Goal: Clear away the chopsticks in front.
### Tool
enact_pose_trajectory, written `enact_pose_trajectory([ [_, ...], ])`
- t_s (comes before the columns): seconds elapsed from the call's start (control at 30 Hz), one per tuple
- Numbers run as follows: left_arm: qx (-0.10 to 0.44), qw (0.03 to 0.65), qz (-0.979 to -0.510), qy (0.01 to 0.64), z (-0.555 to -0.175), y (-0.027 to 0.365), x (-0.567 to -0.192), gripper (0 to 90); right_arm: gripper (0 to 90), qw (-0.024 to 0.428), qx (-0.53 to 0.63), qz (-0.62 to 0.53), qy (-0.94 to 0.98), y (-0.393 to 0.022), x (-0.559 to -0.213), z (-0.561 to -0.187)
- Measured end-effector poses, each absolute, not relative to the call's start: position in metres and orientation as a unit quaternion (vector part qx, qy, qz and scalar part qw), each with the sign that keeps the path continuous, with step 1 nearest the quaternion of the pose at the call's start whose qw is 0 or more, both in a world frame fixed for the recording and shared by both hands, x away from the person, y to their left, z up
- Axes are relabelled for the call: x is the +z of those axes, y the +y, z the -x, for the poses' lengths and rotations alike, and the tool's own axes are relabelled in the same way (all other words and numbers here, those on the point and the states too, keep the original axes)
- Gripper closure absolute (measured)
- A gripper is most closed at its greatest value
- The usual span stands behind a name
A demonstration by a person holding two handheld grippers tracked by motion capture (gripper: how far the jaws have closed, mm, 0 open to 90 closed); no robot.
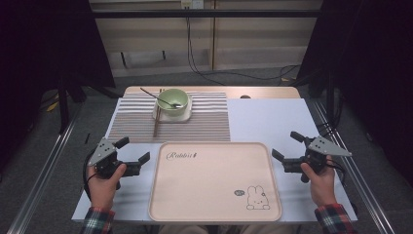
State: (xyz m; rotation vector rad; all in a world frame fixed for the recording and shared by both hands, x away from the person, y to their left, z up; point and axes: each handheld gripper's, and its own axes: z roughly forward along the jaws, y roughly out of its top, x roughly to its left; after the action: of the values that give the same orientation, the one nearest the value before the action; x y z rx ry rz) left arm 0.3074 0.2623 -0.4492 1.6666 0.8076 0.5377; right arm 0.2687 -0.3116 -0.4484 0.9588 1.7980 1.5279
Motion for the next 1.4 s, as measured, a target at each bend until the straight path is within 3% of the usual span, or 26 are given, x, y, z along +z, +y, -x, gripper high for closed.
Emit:
enact_pose_trajectory([
  [0.83,0.213,0.572,-0.703,0.365,-0.321,0.259,-0.449,0.2,0.5,0.293,0.573,-0.363,0.674,-0.311,-0.449,-0.27],
  [1.4,0.212,0.524,-0.706,0.427,-0.37,0.247,-0.447,0.0,0.5,0.292,0.571,-0.362,0.676,-0.311,-0.449,-0.268],
])
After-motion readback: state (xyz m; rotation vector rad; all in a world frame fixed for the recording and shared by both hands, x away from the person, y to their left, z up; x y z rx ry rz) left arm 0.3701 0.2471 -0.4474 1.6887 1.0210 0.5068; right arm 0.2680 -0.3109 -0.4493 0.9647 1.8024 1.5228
